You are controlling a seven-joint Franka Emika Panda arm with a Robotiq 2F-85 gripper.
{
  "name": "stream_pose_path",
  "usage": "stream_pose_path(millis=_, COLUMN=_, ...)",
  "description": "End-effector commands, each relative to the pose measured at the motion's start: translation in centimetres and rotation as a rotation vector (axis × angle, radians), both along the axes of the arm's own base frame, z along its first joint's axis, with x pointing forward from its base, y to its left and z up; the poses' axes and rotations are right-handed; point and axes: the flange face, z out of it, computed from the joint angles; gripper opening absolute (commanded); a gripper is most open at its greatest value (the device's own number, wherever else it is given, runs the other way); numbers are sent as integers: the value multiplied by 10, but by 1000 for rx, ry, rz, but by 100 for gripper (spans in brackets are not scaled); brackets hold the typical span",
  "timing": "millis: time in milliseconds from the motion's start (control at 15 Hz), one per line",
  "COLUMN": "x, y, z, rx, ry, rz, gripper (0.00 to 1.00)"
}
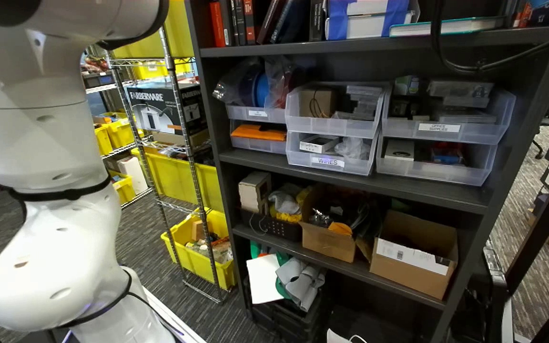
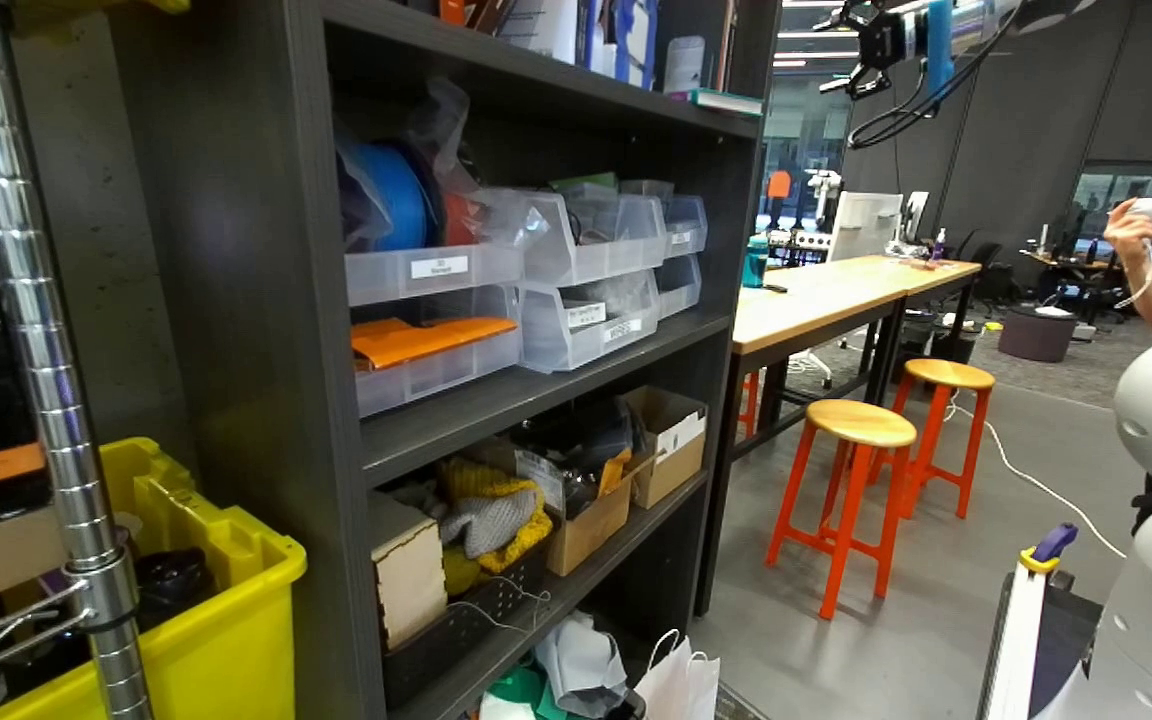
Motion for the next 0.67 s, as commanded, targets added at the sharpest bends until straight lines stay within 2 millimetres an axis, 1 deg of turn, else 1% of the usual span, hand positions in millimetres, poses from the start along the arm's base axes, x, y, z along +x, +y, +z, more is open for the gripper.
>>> stream_pose_path(millis=0, x=5, y=-21, z=2, rx=37, ry=-20, rz=13, gripper=100)
stream_pose_path(millis=67, x=8, y=-25, z=-3, rx=59, ry=-21, rz=23, gripper=100)
stream_pose_path(millis=267, x=22, y=-33, z=-17, rx=123, ry=-22, rz=47, gripper=100)
stream_pose_path(millis=600, x=51, y=-35, z=-33, rx=213, ry=-27, rz=107, gripper=100)
